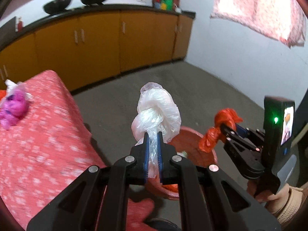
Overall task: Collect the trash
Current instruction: 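Carry both bags over the orange basket and open both tools to drop them, then grasp the pink bag with the right tool while the left tool grasps white tissue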
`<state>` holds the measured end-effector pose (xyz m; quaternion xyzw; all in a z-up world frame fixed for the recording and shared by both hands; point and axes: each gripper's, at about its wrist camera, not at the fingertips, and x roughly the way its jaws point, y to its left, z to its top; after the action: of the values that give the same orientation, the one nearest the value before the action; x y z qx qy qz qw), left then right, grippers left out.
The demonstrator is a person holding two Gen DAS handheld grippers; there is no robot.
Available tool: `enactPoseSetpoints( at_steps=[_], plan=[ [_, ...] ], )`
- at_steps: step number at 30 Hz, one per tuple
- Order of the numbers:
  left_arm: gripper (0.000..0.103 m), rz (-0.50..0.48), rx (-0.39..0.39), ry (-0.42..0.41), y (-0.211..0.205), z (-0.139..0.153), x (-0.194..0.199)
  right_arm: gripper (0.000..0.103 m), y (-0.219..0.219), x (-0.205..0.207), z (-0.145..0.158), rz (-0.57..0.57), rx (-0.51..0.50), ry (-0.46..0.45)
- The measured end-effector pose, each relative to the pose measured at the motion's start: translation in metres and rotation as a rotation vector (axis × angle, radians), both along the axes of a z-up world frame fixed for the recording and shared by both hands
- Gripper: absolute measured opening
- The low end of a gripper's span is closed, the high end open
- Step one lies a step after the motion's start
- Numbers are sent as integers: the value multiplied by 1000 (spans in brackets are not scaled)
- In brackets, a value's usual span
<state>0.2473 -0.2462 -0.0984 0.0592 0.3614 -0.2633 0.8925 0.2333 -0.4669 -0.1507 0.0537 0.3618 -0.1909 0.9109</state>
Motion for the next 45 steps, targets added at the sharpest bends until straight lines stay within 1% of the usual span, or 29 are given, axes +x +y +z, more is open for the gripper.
enactPoseSetpoints(
  at_steps=[4,10,14,17,18,19,22,29,34,37,38,39,40,41,43,45],
  plan=[
    [8,-19,35,47,-24,-23,3,23,-15,-3,-18,-8,25,21],
    [8,-34,69,76,-47,-39,10,23,-24,7,-28,6,39,32],
    [8,-47,75,98,-62,-47,17,25,-30,15,-28,28,51,27],
    [10,-41,76,102,-65,-50,21,29,-31,12,-27,34,52,12],
    [13,-37,74,103,-65,-50,22,33,-34,8,-26,34,50,9],
    [14,-35,71,104,-64,-50,23,35,-35,6,-25,34,45,5],
    [19,-23,50,113,-59,-50,24,35,-34,3,-24,39,40,2],
    [19,-10,17,129,-52,-46,23,35,-25,-1,-11,40,22,-16],
    [19,36,-44,121,-29,-25,29,38,-13,1,5,63,6,-37],
    [19,88,-89,94,2,-4,32,41,4,5,23,101,8,-65],
    [20,104,-94,82,11,2,32,43,10,7,29,117,7,-75],
    [25,127,-99,62,26,10,32,45,16,10,34,133,7,-84],
    [30,153,-102,40,40,16,31,47,29,13,43,164,10,-99],
    [32,182,-97,22,54,22,31,48,39,15,49,185,14,-110],
    [33,225,-83,-5,80,29,32,50,66,23,64,248,32,-133],
    [33,286,-57,-39,115,35,32,50,90,33,75,304,55,-145]
  ],
)
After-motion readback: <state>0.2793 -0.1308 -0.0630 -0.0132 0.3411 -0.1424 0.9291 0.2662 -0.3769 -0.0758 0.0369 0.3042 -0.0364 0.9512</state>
